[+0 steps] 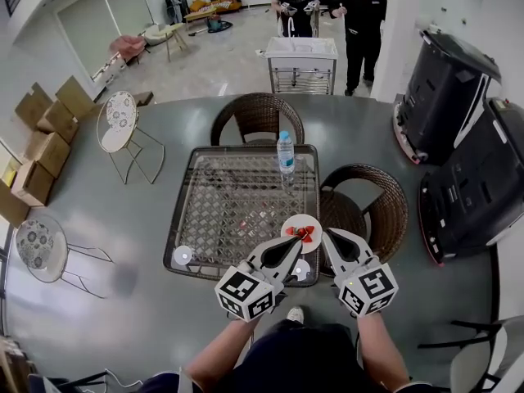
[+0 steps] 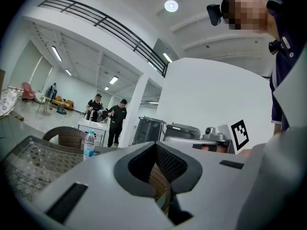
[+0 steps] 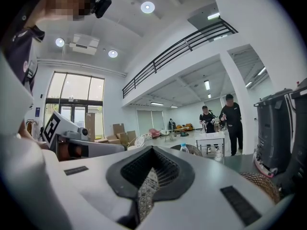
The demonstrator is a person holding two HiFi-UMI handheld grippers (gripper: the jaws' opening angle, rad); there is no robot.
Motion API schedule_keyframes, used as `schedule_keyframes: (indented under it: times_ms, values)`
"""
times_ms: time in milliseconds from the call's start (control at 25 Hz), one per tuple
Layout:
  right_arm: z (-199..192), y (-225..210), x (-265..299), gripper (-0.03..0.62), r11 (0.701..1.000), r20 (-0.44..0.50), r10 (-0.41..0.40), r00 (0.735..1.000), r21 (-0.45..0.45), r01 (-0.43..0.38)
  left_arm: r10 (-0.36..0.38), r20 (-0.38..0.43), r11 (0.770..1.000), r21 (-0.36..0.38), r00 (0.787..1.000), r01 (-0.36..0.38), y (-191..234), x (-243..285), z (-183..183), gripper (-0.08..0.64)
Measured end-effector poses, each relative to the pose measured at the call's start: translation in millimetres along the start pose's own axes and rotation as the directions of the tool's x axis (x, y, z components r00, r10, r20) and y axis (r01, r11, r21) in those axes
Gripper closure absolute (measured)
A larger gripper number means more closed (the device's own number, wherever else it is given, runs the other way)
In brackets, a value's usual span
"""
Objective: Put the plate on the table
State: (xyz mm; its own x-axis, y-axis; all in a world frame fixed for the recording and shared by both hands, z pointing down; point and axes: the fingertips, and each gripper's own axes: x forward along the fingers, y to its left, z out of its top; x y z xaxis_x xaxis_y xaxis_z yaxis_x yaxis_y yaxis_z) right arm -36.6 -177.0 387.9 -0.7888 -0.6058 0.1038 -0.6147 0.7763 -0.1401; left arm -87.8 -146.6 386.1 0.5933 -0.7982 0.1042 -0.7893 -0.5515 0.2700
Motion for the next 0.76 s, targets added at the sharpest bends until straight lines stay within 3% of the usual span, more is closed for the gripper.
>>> schedule_keyframes:
  times_ms: [760]
  values:
    - [5.8,6.1,-6.7,0.588,1.000,0.023,0.003,1.000,0.002,-0.003,-0.014,-0.005,0.999,-0.036,1.000,0.014,-1.8,-3.0,-5.5,0.552]
